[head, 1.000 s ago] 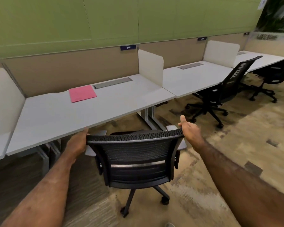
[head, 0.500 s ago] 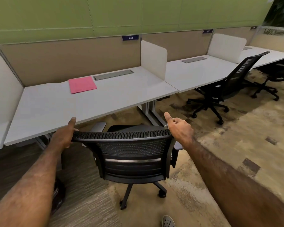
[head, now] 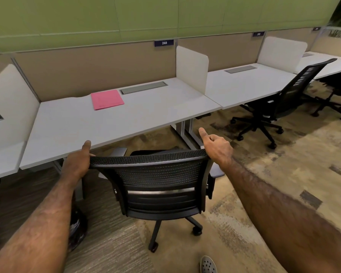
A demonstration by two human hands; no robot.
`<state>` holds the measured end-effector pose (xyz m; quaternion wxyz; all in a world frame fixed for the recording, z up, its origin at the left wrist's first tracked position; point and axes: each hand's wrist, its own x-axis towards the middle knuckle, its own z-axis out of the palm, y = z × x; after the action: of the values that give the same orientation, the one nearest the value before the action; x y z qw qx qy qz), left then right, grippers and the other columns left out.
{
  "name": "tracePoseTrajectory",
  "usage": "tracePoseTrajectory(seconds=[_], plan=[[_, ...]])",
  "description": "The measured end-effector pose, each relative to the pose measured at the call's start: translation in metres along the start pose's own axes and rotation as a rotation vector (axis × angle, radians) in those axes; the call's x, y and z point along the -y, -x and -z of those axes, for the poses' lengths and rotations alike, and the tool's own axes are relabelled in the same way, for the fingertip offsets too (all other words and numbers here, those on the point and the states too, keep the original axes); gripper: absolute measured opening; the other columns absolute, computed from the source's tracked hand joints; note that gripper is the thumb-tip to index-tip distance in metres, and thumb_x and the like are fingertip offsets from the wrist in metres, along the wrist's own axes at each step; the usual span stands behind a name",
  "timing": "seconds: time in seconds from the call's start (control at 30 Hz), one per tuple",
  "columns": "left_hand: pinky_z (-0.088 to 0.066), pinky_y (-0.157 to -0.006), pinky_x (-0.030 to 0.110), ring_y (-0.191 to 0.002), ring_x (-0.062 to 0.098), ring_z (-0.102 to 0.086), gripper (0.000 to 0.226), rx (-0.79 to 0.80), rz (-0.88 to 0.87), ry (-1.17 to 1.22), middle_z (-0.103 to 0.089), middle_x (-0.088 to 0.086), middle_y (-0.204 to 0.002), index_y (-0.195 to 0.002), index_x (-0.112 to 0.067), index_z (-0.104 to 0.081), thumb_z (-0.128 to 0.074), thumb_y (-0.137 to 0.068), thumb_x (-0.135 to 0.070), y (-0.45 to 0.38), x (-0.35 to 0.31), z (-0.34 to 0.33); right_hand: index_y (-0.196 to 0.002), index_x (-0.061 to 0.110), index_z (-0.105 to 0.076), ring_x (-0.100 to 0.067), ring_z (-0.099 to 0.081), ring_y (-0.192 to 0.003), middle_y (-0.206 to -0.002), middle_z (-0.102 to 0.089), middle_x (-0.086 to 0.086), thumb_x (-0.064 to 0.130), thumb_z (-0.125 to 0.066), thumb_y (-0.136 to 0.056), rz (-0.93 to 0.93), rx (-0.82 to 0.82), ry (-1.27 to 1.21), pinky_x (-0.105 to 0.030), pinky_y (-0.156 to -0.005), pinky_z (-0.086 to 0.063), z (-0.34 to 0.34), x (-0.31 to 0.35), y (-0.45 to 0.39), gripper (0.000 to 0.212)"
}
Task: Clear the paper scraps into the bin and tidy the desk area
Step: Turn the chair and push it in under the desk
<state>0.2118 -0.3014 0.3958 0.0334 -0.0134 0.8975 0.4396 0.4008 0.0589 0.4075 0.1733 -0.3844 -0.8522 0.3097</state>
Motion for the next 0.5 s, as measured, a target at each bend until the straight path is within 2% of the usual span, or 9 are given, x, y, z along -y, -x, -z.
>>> tracePoseTrajectory(seconds=[0.13,0.23,0.33,0.43,0.5], plan=[[-0.044,-0.095,0.051,-0.094,0.036,-0.059,0.079,-0.032,0.015,-0.043,-0.066,0.017,-0.103,-0.073,-0.023,-0.072,-0.019,-0.076,-0.082,0.001,0.005,0.006,-0.103,0.028,-0.066,-0.018,-0.048,-0.09,-0.094,-0.056,0.003,0.087,-0.016,-0.075,0.017,0.016,-0.023,-0.034,-0.079,-0.037,-0.005,0.004,-0.002,0.082],[-0.043,-0.097,0.05,-0.098,0.036,-0.059,0.084,-0.059,0.032,-0.056,-0.066,0.019,-0.108,-0.079,-0.021,-0.073,-0.017,-0.074,-0.083,0.004,0.006,0.008,-0.099,0.027,-0.065,-0.021,-0.052,-0.093,-0.096,-0.06,0.001,0.087,-0.016,-0.075,0.034,0.017,-0.036,-0.035,-0.08,-0.038,-0.009,0.006,-0.006,0.081],[-0.041,-0.093,0.044,-0.097,0.033,-0.056,0.085,-0.084,0.032,-0.082,-0.064,0.018,-0.11,-0.088,-0.018,-0.075,-0.017,-0.079,-0.079,0.004,0.005,0.007,-0.11,0.029,-0.062,-0.024,-0.054,-0.102,-0.11,-0.064,-0.004,0.087,-0.016,-0.075,0.053,0.034,-0.033,-0.038,-0.087,-0.04,-0.01,0.01,-0.016,0.081],[-0.036,-0.079,0.04,-0.087,0.026,-0.05,0.08,-0.123,0.022,-0.111,-0.06,0.011,-0.096,-0.089,-0.017,-0.072,-0.016,-0.085,-0.074,0.004,0.004,0.002,-0.125,0.028,-0.057,-0.029,-0.053,-0.116,-0.125,-0.061,-0.008,0.086,-0.015,-0.076,0.075,0.046,-0.01,-0.04,-0.096,-0.04,-0.012,0.012,-0.029,0.087],[-0.036,-0.074,0.038,-0.079,0.024,-0.049,0.074,-0.152,0.008,-0.122,-0.055,0.004,-0.08,-0.077,-0.019,-0.064,-0.014,-0.084,-0.073,0.003,0.0,-0.001,-0.129,0.028,-0.055,-0.03,-0.051,-0.12,-0.13,-0.059,-0.009,0.088,-0.015,-0.074,0.073,0.052,-0.017,-0.039,-0.098,-0.039,-0.013,0.014,-0.038,0.09]])
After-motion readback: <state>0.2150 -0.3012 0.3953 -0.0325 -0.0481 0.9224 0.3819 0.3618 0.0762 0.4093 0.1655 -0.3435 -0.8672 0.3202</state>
